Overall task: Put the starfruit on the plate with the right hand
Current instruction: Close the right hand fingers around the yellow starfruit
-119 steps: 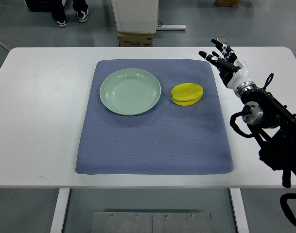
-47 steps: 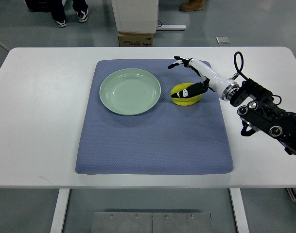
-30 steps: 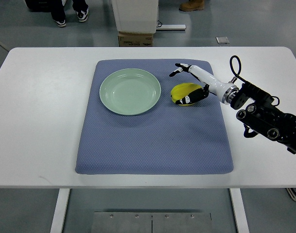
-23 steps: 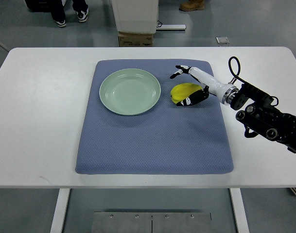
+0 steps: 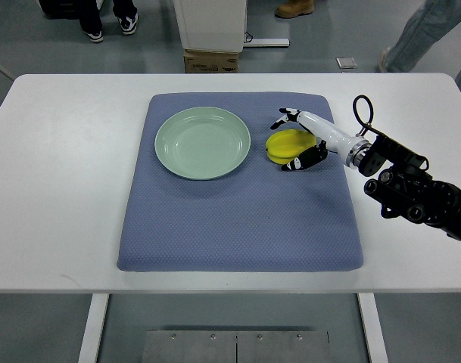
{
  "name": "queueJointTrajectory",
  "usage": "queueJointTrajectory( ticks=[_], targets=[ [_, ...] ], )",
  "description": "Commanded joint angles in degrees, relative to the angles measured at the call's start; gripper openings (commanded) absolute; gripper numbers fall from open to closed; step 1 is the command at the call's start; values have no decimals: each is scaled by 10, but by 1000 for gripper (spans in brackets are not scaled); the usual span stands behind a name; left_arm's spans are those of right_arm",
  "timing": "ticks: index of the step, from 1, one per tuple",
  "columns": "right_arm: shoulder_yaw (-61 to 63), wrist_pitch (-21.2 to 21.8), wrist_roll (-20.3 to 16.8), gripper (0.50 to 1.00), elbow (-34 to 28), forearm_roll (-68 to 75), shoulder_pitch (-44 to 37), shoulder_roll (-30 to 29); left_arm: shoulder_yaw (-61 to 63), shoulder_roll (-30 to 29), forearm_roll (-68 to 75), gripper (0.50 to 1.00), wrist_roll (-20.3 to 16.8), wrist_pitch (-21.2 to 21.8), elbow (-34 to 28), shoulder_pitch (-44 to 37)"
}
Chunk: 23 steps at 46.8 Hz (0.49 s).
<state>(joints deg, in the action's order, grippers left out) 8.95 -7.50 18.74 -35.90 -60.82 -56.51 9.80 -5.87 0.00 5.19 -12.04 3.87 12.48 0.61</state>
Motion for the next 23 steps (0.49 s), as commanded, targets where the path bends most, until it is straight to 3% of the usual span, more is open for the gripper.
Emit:
queueJointTrajectory(
  ticks=[1,11,23],
  targets=[
    [-2,-1,-1,989,7,0,0,-6,0,0,0,1000,0,0,0,0],
    [-4,-1,-3,983,12,0,0,-9,0,0,0,1000,0,0,0,-1],
    [-7,-1,-5,851,20,0,0,-10,0,0,0,1000,0,0,0,0]
  ],
)
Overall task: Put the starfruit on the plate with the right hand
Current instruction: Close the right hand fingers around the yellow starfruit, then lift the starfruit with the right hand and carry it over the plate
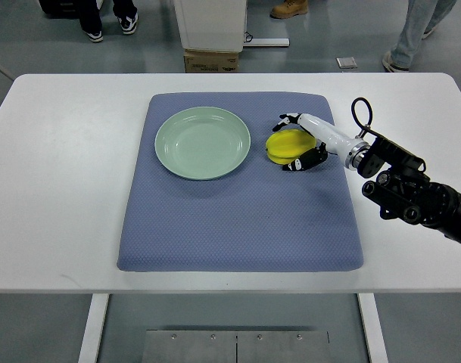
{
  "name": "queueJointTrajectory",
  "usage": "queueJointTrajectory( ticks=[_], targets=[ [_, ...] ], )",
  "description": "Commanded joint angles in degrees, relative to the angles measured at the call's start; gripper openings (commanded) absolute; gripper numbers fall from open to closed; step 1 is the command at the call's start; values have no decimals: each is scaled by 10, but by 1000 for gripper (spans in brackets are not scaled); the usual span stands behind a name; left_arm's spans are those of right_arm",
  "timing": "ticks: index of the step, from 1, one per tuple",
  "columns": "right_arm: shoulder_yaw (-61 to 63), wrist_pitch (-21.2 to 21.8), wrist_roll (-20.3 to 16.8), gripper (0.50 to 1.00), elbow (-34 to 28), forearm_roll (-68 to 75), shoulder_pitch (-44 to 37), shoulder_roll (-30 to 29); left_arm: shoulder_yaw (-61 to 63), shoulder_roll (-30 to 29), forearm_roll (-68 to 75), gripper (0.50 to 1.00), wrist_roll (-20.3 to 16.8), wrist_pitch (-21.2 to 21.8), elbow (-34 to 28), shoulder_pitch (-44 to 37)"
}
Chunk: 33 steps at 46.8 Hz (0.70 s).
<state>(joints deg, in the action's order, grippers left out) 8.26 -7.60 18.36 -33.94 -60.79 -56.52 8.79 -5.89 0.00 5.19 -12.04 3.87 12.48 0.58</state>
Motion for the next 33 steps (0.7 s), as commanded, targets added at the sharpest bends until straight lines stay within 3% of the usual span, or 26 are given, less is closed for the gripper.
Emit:
queueJointTrajectory(
  ticks=[1,14,33],
  targets=[
    [0,0,-1,837,0,1,0,0,0,0,0,1000,0,0,0,0],
    [2,0,-1,504,0,2,-9,-2,1,0,0,1000,0,0,0,0],
    [11,1,-2,500,-2,17,-41,0,1,0,0,1000,0,0,0,0]
  ],
)
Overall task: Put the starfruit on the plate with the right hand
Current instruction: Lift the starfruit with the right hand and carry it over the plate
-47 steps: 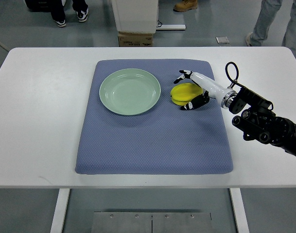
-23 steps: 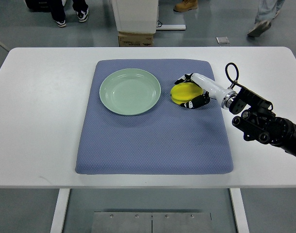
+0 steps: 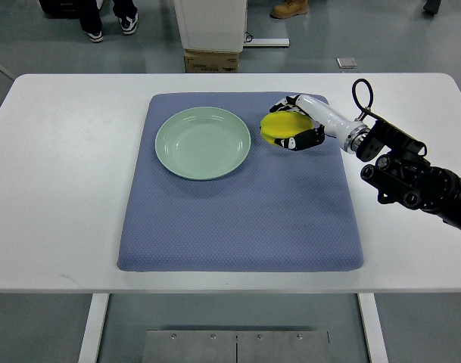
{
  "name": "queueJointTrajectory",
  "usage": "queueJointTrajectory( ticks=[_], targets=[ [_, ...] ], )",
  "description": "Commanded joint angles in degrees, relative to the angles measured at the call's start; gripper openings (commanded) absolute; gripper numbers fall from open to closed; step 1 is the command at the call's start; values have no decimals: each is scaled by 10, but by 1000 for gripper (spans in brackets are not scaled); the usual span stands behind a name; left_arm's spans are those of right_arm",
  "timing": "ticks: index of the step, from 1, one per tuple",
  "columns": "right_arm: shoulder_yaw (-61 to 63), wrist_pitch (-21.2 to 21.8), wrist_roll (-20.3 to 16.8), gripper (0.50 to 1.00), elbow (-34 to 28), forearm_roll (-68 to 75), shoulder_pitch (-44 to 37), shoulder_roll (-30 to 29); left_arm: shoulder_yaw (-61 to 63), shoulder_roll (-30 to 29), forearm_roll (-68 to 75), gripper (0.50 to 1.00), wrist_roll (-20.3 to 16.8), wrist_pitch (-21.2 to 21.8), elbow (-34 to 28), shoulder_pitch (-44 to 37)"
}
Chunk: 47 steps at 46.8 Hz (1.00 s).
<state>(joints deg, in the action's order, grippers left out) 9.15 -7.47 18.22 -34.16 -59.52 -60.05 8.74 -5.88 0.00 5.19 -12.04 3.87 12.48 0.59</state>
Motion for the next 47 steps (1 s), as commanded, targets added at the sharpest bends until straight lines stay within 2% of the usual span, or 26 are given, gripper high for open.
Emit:
queueJointTrajectory(
  ticks=[1,19,32,47],
  targets=[
    [3,0,-3,500,0,5,-9,1,0,0,0,1000,0,0,0,-1],
    [7,7,-22,500,-5,27,-57,-29,0,0,0,1000,0,0,0,-1],
    [4,18,-33,500,-5,29,-85,-87,0,0,0,1000,0,0,0,-1],
    [2,22,-48,500,-3,30,-108,-87,0,0,0,1000,0,0,0,0]
  ],
)
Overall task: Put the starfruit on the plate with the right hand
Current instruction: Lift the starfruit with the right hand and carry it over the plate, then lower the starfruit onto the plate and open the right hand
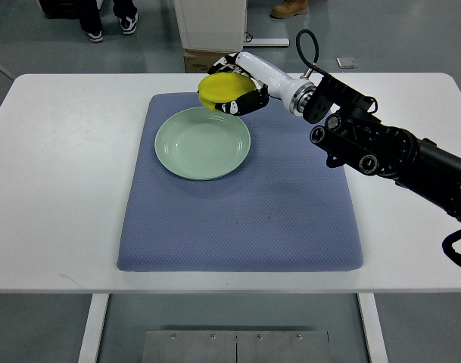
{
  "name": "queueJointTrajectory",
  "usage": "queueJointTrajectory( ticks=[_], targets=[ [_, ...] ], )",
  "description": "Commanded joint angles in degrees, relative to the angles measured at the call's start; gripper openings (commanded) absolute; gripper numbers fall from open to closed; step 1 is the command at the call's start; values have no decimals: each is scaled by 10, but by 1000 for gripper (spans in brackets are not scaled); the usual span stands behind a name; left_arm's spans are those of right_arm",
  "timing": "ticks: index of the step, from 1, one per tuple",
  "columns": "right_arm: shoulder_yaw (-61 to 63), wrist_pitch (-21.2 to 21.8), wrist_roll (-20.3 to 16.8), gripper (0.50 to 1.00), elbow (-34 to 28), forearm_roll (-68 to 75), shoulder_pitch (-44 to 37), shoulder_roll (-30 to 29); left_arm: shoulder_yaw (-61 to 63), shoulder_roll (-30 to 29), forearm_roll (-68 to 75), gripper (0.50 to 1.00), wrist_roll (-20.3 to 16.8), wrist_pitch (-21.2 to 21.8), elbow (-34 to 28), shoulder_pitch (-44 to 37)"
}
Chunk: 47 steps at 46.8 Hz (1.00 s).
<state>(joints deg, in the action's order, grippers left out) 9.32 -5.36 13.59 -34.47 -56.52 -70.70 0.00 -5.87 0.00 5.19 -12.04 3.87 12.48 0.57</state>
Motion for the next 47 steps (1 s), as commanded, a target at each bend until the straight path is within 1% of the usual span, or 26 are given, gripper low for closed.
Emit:
queueJointTrajectory(
  ticks=[1,20,26,31,43,47],
  targets=[
    [0,1,-2,500,0,-1,-1,0,0,0,0,1000,0,0,0,0],
    [-28,18,-3,500,-3,7,4,0,0,0,0,1000,0,0,0,0],
    [-40,23,-1,500,-13,11,7,0,1,0,0,1000,0,0,0,0],
    [-42,41,0,500,-23,19,13,0,0,0,0,1000,0,0,0,0],
    [-68,60,-8,500,-31,22,23,0,0,0,0,1000,0,0,0,0],
    [-73,61,-18,500,-31,22,28,0,0,0,0,1000,0,0,0,0]
  ],
)
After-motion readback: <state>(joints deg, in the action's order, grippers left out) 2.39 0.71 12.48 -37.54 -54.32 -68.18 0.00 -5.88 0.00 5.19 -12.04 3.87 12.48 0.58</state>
